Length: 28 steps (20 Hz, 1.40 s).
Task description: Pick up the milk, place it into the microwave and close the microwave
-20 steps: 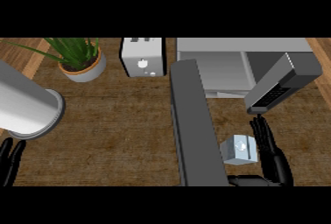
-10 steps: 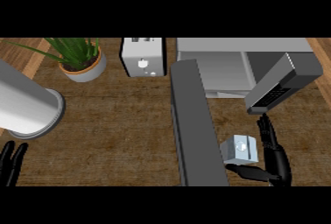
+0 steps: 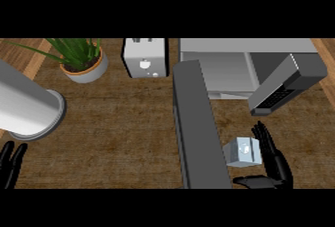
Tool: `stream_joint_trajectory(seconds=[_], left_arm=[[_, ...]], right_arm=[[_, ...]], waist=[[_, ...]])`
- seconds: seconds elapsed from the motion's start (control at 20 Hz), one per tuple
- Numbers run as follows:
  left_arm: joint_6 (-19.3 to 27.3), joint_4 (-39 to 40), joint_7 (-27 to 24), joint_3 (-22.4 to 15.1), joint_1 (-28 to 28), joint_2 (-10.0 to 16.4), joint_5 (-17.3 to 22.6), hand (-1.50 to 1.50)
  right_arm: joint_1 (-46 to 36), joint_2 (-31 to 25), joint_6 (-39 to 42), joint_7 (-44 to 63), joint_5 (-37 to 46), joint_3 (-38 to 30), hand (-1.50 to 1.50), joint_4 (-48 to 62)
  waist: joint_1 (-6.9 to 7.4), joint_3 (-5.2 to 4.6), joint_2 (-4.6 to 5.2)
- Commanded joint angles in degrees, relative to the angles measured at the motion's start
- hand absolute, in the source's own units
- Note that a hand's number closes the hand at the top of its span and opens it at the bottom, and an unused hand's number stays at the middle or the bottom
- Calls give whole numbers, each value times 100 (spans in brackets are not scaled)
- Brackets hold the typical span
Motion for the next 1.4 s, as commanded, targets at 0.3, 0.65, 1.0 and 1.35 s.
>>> stream_joint_trajectory(seconds=[0.3, 0.65, 1.0, 1.35], left_arm=[[-18, 201, -117, -90, -55, -52, -94, -150], [-223, 167, 13, 218, 47, 35, 240, -150], [-257, -12, 84, 32, 120, -48, 155, -150], [-246, 365, 231, 564, -302, 234, 628, -150]], right_arm=[[-406, -39, 831, -573, -132, 147, 150, 76], [-60, 253, -118, -520, -314, -180, 150, -660], [-1542, -587, 440, -985, -536, -926, 150, 1259], [-1300, -331, 743, -498, -614, -477, 150, 259]], waist=[[-21, -5, -11], [-36, -5, -14], [29, 0, 2], [-66, -10, -22]])
